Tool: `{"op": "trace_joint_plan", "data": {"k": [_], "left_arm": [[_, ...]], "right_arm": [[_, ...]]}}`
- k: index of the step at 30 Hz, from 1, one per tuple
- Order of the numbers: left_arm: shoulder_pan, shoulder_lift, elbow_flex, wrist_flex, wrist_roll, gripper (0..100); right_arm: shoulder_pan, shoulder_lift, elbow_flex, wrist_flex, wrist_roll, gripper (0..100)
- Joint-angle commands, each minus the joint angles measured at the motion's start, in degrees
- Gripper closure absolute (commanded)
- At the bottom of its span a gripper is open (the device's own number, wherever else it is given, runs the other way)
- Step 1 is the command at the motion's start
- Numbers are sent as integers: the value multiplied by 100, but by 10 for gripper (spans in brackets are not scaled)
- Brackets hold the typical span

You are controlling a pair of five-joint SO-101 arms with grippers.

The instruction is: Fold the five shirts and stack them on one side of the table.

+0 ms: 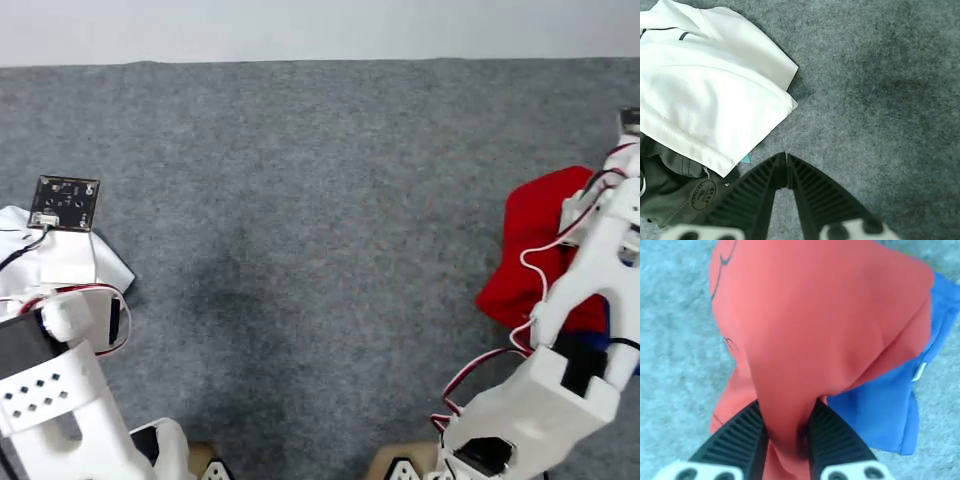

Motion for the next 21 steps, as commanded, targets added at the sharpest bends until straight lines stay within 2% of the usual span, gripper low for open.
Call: {"op": "trace_joint_plan", "data": {"k": [1,14,21], "left_arm": [[0,-70,-31,-70,-62,993],[0,-70,-31,-70,-62,993],[0,-70,-22,-70,-62,993]], "right_arm": [[233,13,-70,-180,202,991],[752,708,-70,-857,809,991],[848,769,-79,-866,1046,989]]}}
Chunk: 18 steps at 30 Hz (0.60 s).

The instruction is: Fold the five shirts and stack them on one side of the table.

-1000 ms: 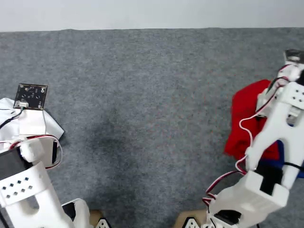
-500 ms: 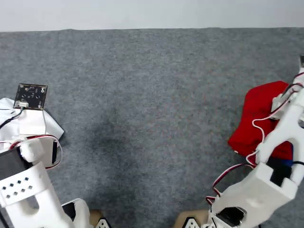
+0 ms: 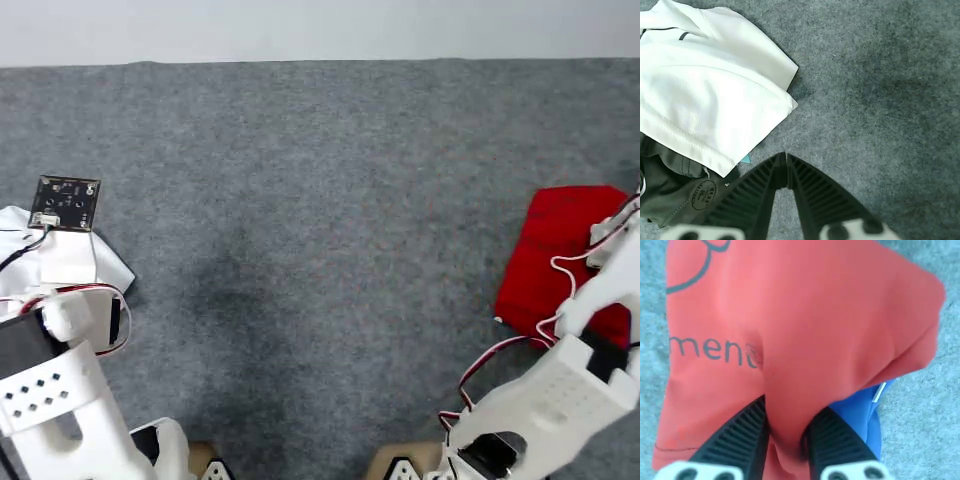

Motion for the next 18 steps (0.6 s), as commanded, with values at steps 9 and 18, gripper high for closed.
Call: {"op": "trace_joint_plan", "data": {"k": [9,18], "left_arm": [[0,-70,-22,-70,-62,993],[0,-70,-22,-79,-62,993]], "right_arm": [[295,-207,-475,233,-211,630],[40,-400,-1943,2316,-633,679]]}}
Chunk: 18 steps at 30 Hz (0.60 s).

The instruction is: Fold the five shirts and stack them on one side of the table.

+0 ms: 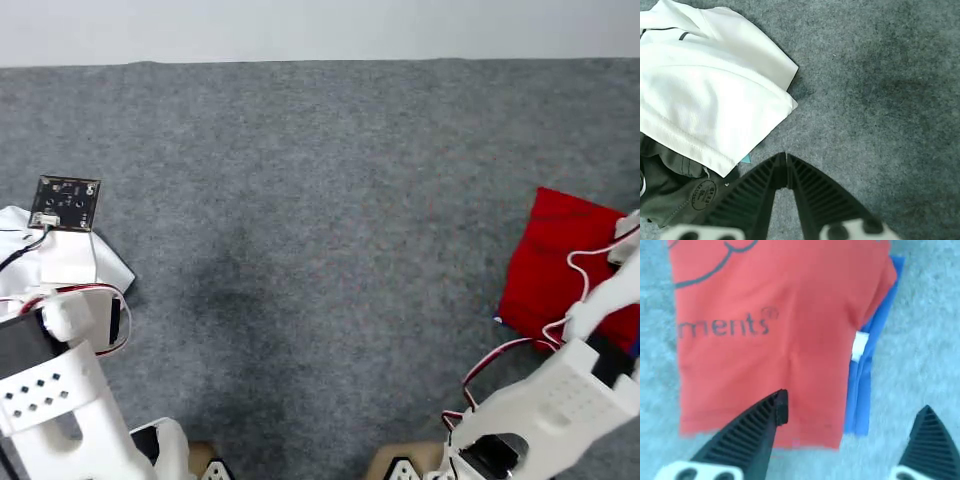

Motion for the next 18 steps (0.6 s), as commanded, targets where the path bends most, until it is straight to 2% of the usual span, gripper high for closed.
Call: {"op": "trace_joint_plan", "data": {"k": [1,6,9,13,18], "left_arm": [[0,-70,-22,-79,-62,993],[0,-70,-22,-97,-62,993],[0,-70,-22,-97,-62,993],[0,-70,-22,-97,-62,993],[0,-70,-22,-97,-62,993]], "right_arm": [[-180,-382,-440,488,-211,717],[-233,-321,-246,488,-404,992],[-365,-321,202,488,-404,957],[-541,-259,1108,321,-413,988],[-541,365,2013,-716,-413,990]]}}
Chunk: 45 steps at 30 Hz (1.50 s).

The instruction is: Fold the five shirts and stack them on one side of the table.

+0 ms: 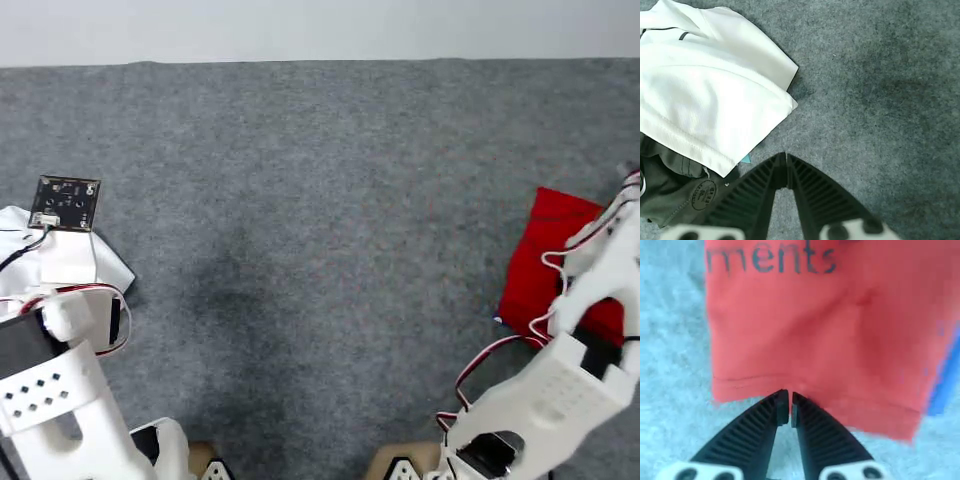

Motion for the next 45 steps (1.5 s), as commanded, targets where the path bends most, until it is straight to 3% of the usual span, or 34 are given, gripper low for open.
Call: {"op": "trace_joint_plan", "data": {"k": [1,5,12,20,24,28,31,39,45], "left_arm": [[0,-70,-22,-97,-62,993],[0,-70,-22,-97,-62,993],[0,-70,-22,-105,-62,993],[9,-70,-22,-105,-70,993],[9,-70,-22,-105,-70,993],[18,-70,-22,-105,-70,993],[18,-70,-22,-114,-70,993],[18,-70,-22,-114,-70,993],[18,-70,-22,-105,-237,993]], "right_arm": [[-57,347,343,-690,-70,990],[-127,760,316,-743,-70,990],[-268,259,-369,338,-26,990],[418,-330,-870,356,273,990],[769,251,-853,66,923,990],[1279,1112,-888,-514,1196,990],[1437,1305,-1134,-382,1354,990],[840,708,-2611,418,1327,990],[769,778,-2840,-866,1363,990]]}}
